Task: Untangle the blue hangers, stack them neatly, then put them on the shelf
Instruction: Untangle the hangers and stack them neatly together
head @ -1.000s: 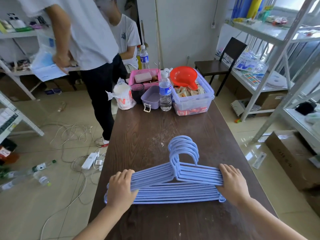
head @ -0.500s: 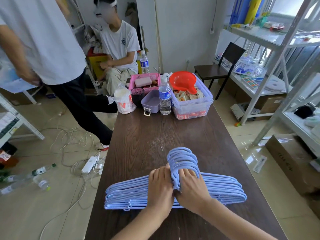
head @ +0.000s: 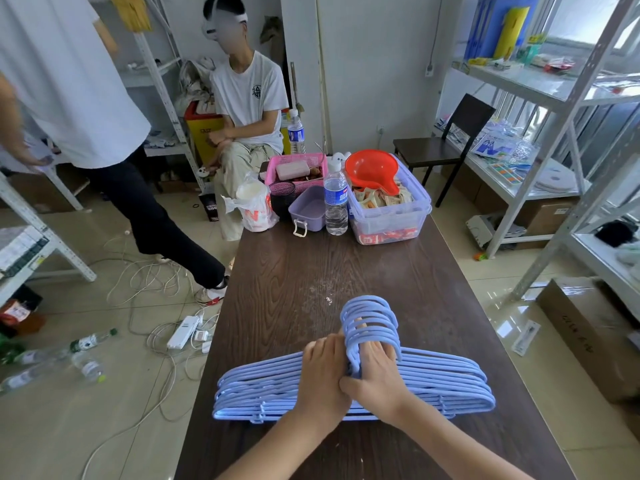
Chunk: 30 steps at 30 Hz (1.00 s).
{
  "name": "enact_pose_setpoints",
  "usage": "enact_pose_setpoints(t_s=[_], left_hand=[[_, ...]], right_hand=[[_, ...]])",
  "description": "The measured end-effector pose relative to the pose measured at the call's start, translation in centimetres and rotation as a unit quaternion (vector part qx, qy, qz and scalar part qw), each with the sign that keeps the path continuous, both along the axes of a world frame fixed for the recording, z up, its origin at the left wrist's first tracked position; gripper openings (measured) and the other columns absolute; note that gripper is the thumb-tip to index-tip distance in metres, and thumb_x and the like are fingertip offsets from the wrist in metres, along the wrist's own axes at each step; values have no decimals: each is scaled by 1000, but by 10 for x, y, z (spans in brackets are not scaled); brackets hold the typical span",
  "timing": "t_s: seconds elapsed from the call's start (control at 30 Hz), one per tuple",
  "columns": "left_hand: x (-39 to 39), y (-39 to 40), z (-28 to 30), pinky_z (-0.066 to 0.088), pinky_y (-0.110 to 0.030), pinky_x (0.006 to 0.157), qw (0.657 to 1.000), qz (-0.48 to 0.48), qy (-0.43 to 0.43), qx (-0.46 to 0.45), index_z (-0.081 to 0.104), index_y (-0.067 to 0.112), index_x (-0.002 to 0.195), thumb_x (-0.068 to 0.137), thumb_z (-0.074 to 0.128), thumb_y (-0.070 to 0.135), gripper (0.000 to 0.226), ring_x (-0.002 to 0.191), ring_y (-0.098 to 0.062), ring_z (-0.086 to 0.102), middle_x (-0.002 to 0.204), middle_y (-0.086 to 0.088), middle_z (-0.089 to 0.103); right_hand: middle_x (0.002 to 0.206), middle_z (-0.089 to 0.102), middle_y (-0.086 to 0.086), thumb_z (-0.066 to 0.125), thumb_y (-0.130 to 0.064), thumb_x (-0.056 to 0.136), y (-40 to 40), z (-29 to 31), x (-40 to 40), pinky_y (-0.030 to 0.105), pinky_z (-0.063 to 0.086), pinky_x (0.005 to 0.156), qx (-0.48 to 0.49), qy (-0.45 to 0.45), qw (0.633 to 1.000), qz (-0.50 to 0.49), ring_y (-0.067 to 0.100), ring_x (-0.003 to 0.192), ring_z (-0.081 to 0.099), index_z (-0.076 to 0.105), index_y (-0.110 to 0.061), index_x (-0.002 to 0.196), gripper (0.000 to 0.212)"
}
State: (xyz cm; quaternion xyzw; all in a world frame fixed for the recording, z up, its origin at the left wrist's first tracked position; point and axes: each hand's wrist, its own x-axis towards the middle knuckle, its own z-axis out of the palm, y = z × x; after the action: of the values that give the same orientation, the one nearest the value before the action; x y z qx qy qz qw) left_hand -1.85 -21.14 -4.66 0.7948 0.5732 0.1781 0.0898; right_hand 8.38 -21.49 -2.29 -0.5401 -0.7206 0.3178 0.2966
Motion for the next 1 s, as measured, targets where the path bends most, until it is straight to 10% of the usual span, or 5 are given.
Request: enact_pose_setpoints(t_s=[0.23, 0.4, 0.67, 0.8, 1.0], left_hand=[[2, 3, -2, 48, -28, 87, 1000, 23, -7, 17, 62, 22, 95, 80, 59, 21, 15, 86, -10, 62, 85, 10, 65], [0, -1, -1, 54, -22, 75, 999, -3, -3, 36, 66, 25, 90, 67, 75, 25, 25, 75, -5, 65, 80, 13, 67], [-6, -1, -2, 54, -20, 75, 997, -40, 10, 64, 61, 29, 93, 58, 80, 30, 40, 76, -1, 63, 80, 17, 64], [-29, 3, -10, 33, -28, 105, 997, -56, 48, -6, 39, 24, 130, 79, 56, 36, 54, 115, -10, 47, 120, 9, 51], [-86, -3, -20, 44, -41, 100, 996, 3, 78, -33, 49, 11, 125, 66, 74, 21, 65, 105, -23, 59, 112, -3, 60]], right_hand=[[69, 46, 5, 48, -30, 69, 2, 4, -1, 18, 24, 64, -28, 6, 1000, 2, 8, 66, 36, 39, -8, 64, 24], [107, 60, -3, 45, -37, 92, -6, 1, -3, -7, 11, 87, 43, -4, 998, -37, 0, 95, 40, 55, -16, 106, 28], [105, 61, 4, 41, -39, 93, -4, 1, -3, 2, 17, 80, 25, -24, 999, -36, 15, 103, 48, 55, -12, 104, 32], [83, 50, -18, 41, -51, 88, -2, 1, 8, 25, 27, 90, 32, -87, 996, -3, -1, 83, 40, 43, -38, 82, 14], [142, 40, -2, 46, -59, 79, -8, -22, 59, 35, 21, 114, 69, -292, 954, 21, 18, 132, 36, 22, -22, 141, 76]])
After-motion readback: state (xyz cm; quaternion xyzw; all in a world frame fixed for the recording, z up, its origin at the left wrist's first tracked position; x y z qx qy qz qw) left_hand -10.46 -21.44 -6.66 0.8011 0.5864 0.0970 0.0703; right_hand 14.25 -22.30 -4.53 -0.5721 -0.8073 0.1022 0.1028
